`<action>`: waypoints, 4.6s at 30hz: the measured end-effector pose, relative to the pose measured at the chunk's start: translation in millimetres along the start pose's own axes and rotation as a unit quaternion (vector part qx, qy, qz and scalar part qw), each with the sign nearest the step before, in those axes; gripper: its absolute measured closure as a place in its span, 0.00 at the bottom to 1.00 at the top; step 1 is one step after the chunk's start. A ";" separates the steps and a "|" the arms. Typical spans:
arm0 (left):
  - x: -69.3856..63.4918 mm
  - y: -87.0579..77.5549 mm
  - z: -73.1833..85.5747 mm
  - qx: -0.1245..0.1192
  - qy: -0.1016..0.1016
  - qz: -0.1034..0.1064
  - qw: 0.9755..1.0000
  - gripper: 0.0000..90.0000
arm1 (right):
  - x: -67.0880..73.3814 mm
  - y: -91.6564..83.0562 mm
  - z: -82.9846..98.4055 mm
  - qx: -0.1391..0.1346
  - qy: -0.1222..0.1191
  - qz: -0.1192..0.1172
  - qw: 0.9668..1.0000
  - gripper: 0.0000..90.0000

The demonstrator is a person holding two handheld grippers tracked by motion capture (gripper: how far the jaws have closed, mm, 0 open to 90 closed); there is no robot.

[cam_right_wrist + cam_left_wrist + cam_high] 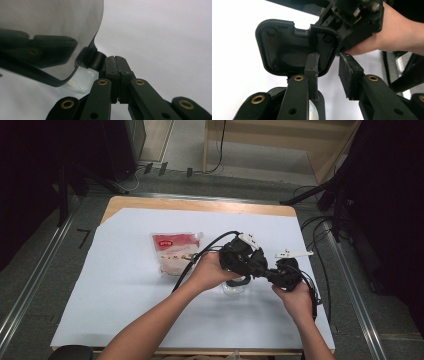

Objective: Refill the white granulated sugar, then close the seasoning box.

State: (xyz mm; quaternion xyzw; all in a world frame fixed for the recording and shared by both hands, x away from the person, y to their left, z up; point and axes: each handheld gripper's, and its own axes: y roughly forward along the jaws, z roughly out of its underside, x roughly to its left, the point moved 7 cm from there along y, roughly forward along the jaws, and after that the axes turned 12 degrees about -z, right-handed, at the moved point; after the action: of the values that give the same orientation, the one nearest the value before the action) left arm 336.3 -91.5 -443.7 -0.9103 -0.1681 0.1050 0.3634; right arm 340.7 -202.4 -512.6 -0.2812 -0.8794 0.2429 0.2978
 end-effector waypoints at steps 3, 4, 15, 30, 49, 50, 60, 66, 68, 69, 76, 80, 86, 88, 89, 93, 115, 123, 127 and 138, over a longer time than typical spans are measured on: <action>3.3 -6.9 0.9 0.000 -0.001 -0.005 1.000 0.76 | -1.5 -8.3 1.0 -0.006 0.004 0.000 1.000 1.00; 3.9 -9.1 1.6 0.001 -0.001 -0.007 1.000 0.75 | -2.1 -9.9 2.8 -0.003 0.004 0.002 1.000 1.00; 2.9 -36.3 13.9 0.009 -0.013 0.005 1.000 0.66 | 29.7 -29.6 17.7 0.001 -0.001 -0.016 1.000 0.90; 5.9 -75.7 45.4 0.020 -0.021 -0.028 0.999 0.58 | 84.9 -18.0 29.5 -0.001 -0.050 -0.076 0.996 0.69; 21.2 -106.2 83.9 0.021 -0.063 -0.038 0.997 0.50 | 126.1 20.2 16.8 0.020 -0.083 -0.115 0.990 0.55; 22.2 -108.4 85.1 0.025 -0.062 -0.043 0.997 0.49 | 126.4 21.8 16.0 0.021 -0.087 -0.116 0.989 0.55; 36.3 -131.0 94.8 0.018 -0.076 -0.063 0.995 0.46 | 137.9 44.1 7.3 0.045 -0.107 -0.132 0.984 0.59; 42.9 -146.3 100.8 0.011 -0.082 -0.076 0.994 0.46 | 143.6 56.8 -4.3 0.051 -0.127 -0.139 0.981 0.61; 46.5 -153.0 103.6 0.013 -0.083 -0.080 0.993 0.47 | 145.6 60.0 -10.6 0.041 -0.138 -0.139 0.980 0.60; 48.6 -155.5 104.6 0.007 -0.084 -0.082 0.993 0.47 | 146.3 61.8 -13.7 0.032 -0.143 -0.140 0.979 0.60; 61.6 -171.6 118.4 0.013 -0.099 -0.099 0.990 0.47 | 152.6 80.8 -17.7 0.042 -0.133 -0.145 0.979 0.58; 63.6 -176.7 125.2 0.008 -0.104 -0.100 0.989 0.47 | 153.9 87.1 -10.1 0.046 -0.131 -0.148 0.979 0.56; 70.4 -184.0 134.9 0.011 -0.123 -0.109 0.986 0.48 | 153.1 88.3 -2.6 0.055 -0.131 -0.147 0.979 0.56; 72.4 -187.2 138.0 0.012 -0.126 -0.115 0.985 0.48 | 152.9 88.2 -2.2 0.056 -0.132 -0.147 0.979 0.56; 72.8 -188.2 139.0 0.012 -0.129 -0.113 0.985 0.48 | 152.6 88.0 -1.7 0.056 -0.133 -0.147 0.978 0.56; 76.9 -196.2 147.8 0.010 -0.141 -0.117 0.983 0.50 | 151.6 87.2 -1.0 0.057 -0.130 -0.146 0.979 0.55; 111.8 -187.9 169.5 0.000 -0.182 -0.148 0.972 0.47 | 148.9 89.7 0.9 0.060 -0.129 -0.146 0.979 0.53; 115.3 -166.0 159.4 -0.007 -0.176 -0.144 0.974 0.48 | 151.3 95.0 4.6 0.064 -0.131 -0.147 0.978 0.54; 117.3 -156.3 156.3 -0.012 -0.175 -0.145 0.974 0.52 | 153.3 101.8 2.5 0.050 -0.117 -0.150 0.980 0.54; 114.3 -141.1 148.8 -0.031 -0.179 -0.129 0.975 0.69 | 153.7 105.3 5.3 0.045 -0.124 -0.142 0.981 0.54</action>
State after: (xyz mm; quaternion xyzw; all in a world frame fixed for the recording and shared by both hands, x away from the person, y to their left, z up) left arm 362.5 141.2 -459.4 -0.8583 -0.3498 0.2127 0.3093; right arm 272.0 -29.3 -519.4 -0.1073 -0.9287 0.2704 0.2299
